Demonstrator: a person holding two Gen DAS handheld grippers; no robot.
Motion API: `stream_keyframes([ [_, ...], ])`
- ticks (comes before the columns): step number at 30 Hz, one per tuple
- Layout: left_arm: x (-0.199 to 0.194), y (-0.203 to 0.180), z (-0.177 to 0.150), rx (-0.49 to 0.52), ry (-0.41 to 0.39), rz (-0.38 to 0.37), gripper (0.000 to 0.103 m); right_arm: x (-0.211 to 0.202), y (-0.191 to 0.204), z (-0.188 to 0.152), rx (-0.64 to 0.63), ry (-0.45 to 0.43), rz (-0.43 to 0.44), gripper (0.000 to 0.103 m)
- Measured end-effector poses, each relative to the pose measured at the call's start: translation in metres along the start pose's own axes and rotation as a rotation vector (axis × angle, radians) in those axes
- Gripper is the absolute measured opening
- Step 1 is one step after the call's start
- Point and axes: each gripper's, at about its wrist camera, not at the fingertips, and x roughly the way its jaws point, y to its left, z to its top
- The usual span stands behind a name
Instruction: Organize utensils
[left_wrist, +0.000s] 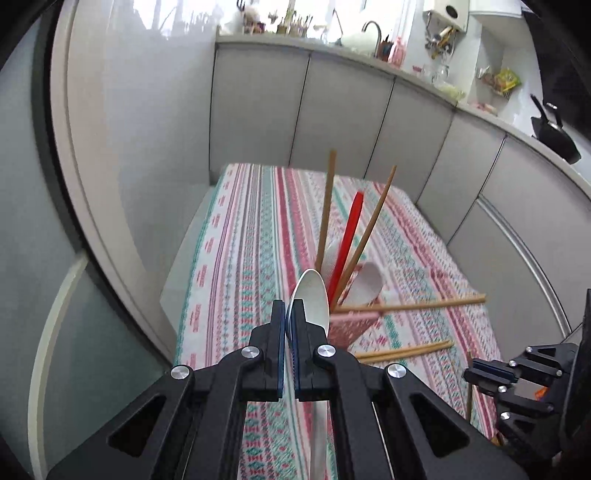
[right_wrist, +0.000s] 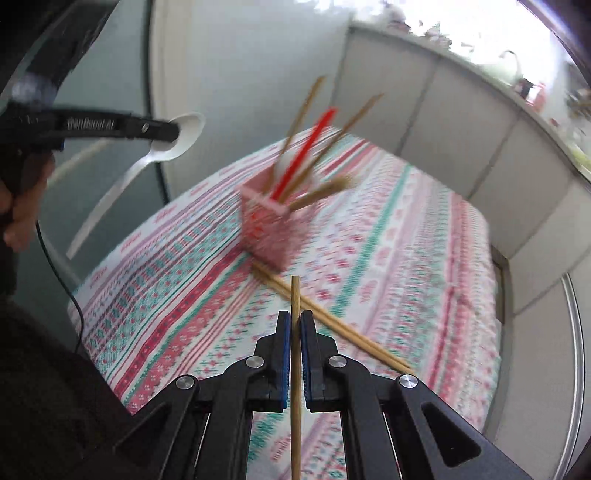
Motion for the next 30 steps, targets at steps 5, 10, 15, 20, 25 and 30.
stream_keyframes([
  [5, -0.002, -0.014, 0.020, -0.031, -0.107, -0.024, 0.002, -0.034, -0.042, 0.015, 0.144, -0.109, -0.037, 0.005],
  [10, 0.011, -0.029, 0.039, -0.041, -0.218, -0.013, 0.002, -0.054, -0.070, 0.033, 0.263, -0.212, -0.068, 0.005],
  [15, 0.036, -0.037, 0.053, -0.068, -0.283, 0.014, 0.002, -0.056, -0.090, 0.048, 0.348, -0.264, -0.088, 0.005],
  [20, 0.059, -0.045, 0.063, -0.051, -0.374, 0.072, 0.002, -0.052, -0.109, 0.057, 0.432, -0.290, -0.070, 0.005],
  [25, 0.083, -0.053, 0.060, 0.001, -0.428, 0.125, 0.002, -0.043, -0.122, 0.059, 0.473, -0.286, -0.057, 0.005],
  [30, 0.109, -0.056, 0.049, 0.043, -0.440, 0.185, 0.002, -0.037, -0.125, 0.060, 0.485, -0.280, -0.052, 0.005],
])
